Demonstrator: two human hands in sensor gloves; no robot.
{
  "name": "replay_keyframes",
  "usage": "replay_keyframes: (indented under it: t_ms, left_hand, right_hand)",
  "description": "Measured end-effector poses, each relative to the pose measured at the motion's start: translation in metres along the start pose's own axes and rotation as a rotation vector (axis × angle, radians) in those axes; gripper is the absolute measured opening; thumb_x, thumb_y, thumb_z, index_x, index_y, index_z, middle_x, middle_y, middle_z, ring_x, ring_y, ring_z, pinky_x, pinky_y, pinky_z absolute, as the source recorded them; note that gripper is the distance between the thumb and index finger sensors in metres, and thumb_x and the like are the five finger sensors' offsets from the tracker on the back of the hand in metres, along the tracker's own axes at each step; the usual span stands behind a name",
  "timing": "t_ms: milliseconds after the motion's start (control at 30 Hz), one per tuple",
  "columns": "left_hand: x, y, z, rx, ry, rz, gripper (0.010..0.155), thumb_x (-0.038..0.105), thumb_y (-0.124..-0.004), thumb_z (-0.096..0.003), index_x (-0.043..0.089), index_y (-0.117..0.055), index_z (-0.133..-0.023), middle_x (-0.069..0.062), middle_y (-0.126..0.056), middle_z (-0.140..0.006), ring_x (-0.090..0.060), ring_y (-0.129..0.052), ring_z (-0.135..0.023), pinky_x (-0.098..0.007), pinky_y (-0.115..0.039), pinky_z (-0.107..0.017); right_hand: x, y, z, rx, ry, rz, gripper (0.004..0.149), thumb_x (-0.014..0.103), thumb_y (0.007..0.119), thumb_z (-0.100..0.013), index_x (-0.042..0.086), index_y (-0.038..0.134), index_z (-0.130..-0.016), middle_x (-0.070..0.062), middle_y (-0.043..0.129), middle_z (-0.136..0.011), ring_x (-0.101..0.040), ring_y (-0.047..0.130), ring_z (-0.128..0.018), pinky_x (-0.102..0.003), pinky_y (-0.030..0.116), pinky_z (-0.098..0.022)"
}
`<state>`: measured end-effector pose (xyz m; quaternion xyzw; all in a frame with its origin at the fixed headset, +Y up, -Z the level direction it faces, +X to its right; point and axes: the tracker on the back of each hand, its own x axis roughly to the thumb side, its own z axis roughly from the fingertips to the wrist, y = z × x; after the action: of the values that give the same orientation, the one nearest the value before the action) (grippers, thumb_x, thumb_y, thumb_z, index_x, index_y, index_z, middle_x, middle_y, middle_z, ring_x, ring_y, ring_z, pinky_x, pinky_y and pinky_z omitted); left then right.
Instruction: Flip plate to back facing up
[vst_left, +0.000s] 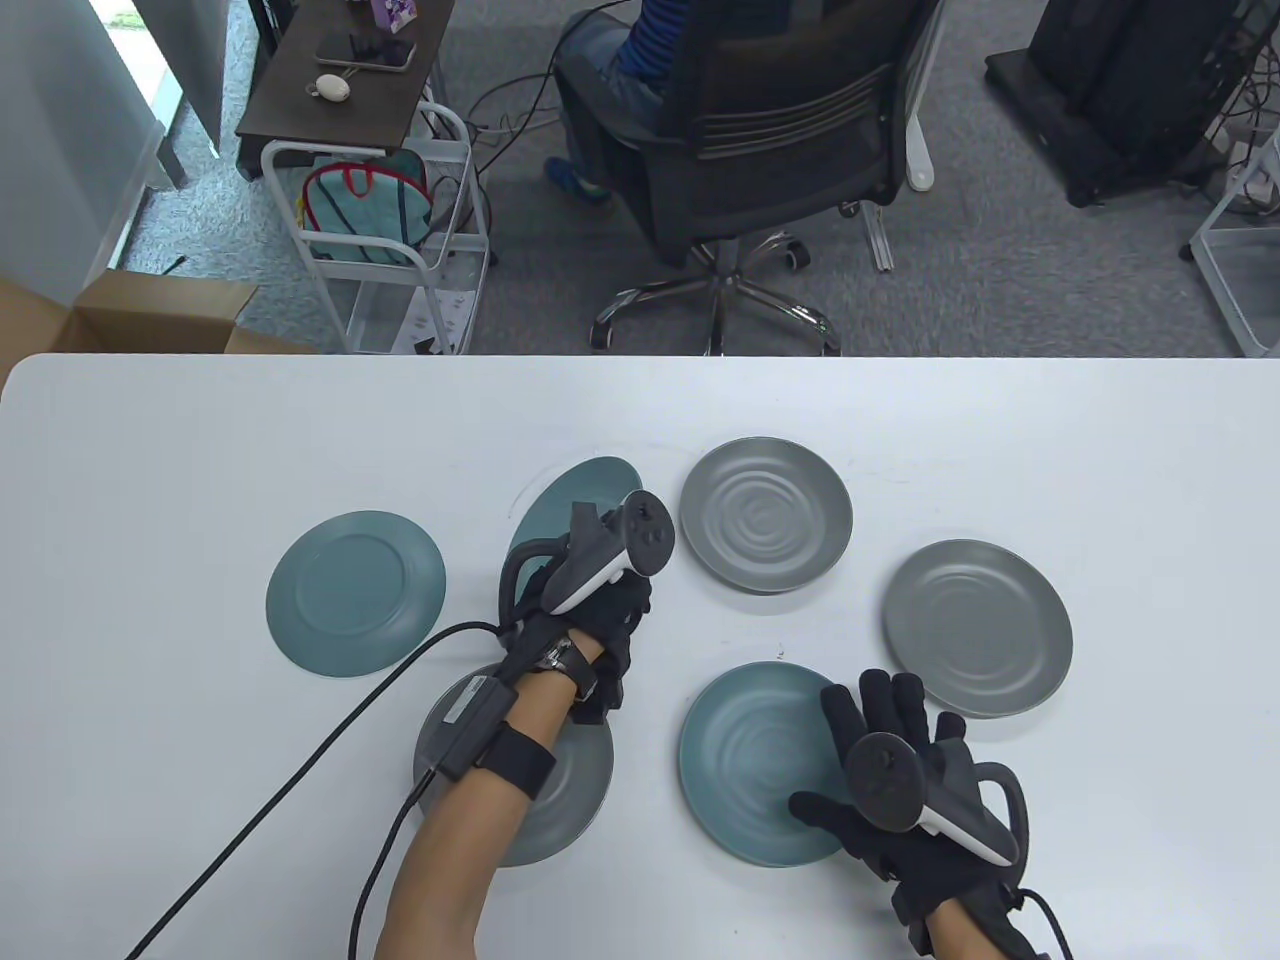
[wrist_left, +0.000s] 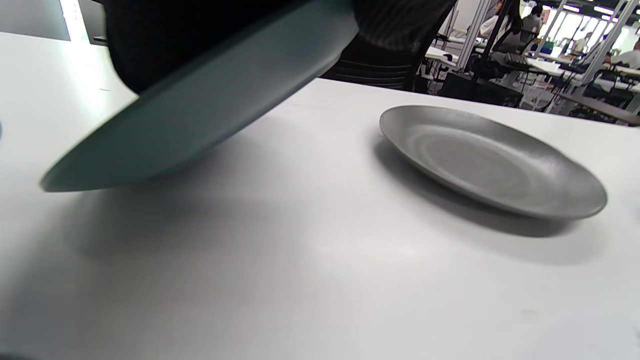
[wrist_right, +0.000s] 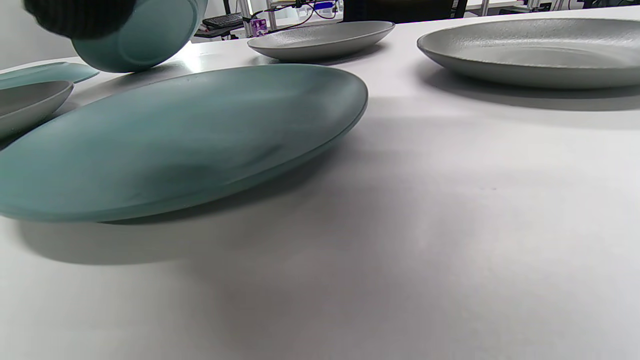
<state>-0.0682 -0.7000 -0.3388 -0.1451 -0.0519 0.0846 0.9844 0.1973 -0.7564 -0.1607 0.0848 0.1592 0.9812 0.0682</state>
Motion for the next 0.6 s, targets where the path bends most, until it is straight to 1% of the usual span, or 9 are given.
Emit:
replay_keyframes:
  t_ms: [133,333,600]
  left_hand:
    - [-0.004,0.013,0.003,0.015,-0.013,0.088,0.061,0.035,-0.066,-0.0579,0.003,-0.057,-0.110,-0.023,-0.077,-0.096,-0.044,-0.099,-0.076,-0.043,-0.090,-0.047]
    - [-0.017,0.030,0.007,0.042,-0.021,0.291,0.061,0.035,-0.066,-0.0577,0.002,-0.059,-0.108,-0.023,-0.078,-0.094,-0.042,-0.101,-0.074,-0.041,-0.091,-0.045]
    - [-0.043,0.041,0.008,0.045,0.002,0.560,0.060,0.035,-0.066,-0.0579,0.002,-0.059,-0.108,-0.021,-0.079,-0.094,-0.040,-0.102,-0.073,-0.040,-0.092,-0.045]
  right_hand:
    - [0.000,0.000,0.000,0.003,-0.001,-0.003,0.096,0.069,0.062,-0.046,0.020,0.016,-0.114,-0.020,0.009,-0.118,-0.045,0.008,-0.107,-0.073,0.021,-0.073]
    - [0.001,0.000,0.000,0.004,-0.004,-0.001,0.096,0.070,0.062,-0.046,0.021,0.016,-0.114,-0.020,0.009,-0.118,-0.045,0.008,-0.107,-0.073,0.021,-0.073]
    - [0.001,0.000,0.000,0.004,-0.008,-0.002,0.096,0.069,0.062,-0.046,0.020,0.016,-0.114,-0.020,0.009,-0.118,-0.045,0.008,-0.107,-0.073,0.021,-0.073]
